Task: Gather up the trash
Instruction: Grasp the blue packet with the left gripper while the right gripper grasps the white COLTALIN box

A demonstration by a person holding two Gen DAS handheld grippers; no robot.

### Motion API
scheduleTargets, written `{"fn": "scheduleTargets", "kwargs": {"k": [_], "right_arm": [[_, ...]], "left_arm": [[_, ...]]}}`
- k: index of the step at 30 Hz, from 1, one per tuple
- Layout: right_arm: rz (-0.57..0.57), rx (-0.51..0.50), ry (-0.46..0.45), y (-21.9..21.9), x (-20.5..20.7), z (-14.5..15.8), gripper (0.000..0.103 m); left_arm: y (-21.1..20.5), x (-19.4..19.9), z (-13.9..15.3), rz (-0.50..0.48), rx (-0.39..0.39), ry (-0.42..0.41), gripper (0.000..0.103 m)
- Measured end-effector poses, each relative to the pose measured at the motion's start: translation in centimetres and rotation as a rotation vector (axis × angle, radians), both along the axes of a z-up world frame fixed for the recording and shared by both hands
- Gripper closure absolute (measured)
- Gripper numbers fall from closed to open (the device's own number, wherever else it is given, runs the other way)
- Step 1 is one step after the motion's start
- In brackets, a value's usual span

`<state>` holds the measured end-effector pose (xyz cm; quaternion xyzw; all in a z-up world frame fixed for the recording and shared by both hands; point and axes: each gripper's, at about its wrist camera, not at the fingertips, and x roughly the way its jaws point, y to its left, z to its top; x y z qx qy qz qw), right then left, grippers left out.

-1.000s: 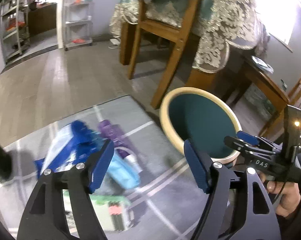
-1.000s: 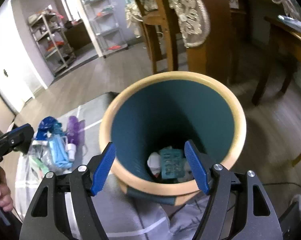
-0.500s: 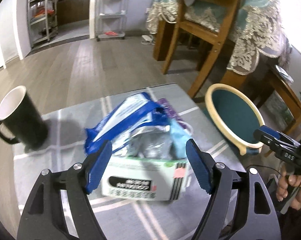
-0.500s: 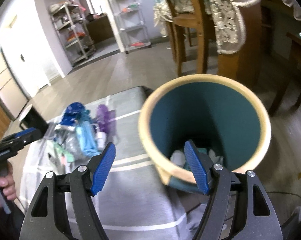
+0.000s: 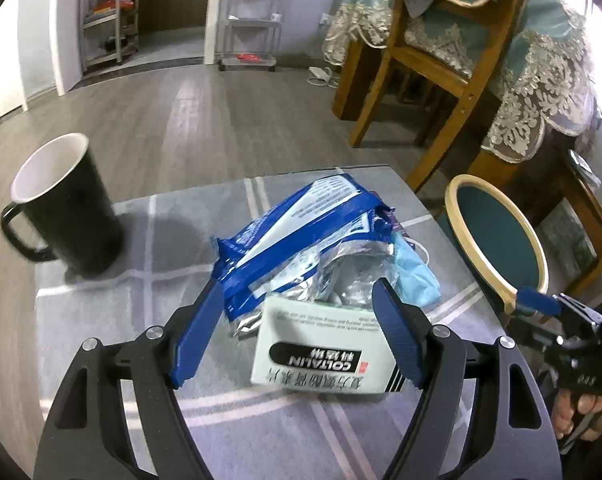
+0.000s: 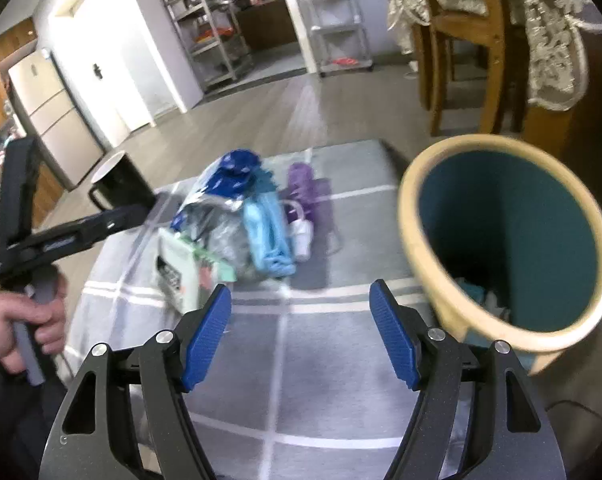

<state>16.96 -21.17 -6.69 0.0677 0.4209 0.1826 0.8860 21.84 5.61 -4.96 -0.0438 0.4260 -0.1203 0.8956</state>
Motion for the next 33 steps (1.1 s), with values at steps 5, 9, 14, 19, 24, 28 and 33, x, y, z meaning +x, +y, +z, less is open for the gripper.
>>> {"fn": "scheduleTargets", "kwargs": {"k": [5, 9, 14, 19, 24, 28, 33], "right_arm": [[0.052, 0.054, 0.050, 1.3, 0.5, -1.0, 0.030], [0.090, 0.096, 0.094, 2.2, 1.0, -2.1, 0.030], [0.130, 0.137, 0.129, 3.4, 1.6, -3.1, 0.030], [0.160, 0.170, 0.159, 4.8, 2.8, -4.5, 0.030], [0.163, 0.220, 0.183, 5.5, 3.8, -5.5, 0.032], [0.196, 0.269, 0.188, 6.3, 4.1, -5.7, 0.050], [0.236, 0.272, 0.184, 7.0, 3.7, -5.4, 0.073]], "left_arm": [[-1.9, 1.7, -0.7, -0.082, 0.043, 0.003, 0.037], [-3.3, 3.0, -1.8, -0.147, 0.073, 0.032, 0.058], [-4.0, 4.4, -2.8, -0.177, 0.075, 0.056, 0.066], [-4.2, 4.9, -3.5, -0.194, 0.070, 0.071, 0.081], [-3.8, 4.8, -3.5, -0.196, 0.056, 0.077, 0.091], [-3.1, 4.5, -3.2, -0.176, 0.046, 0.068, 0.095], [-2.4, 3.8, -2.2, -0.139, 0.028, 0.042, 0.095]]}}
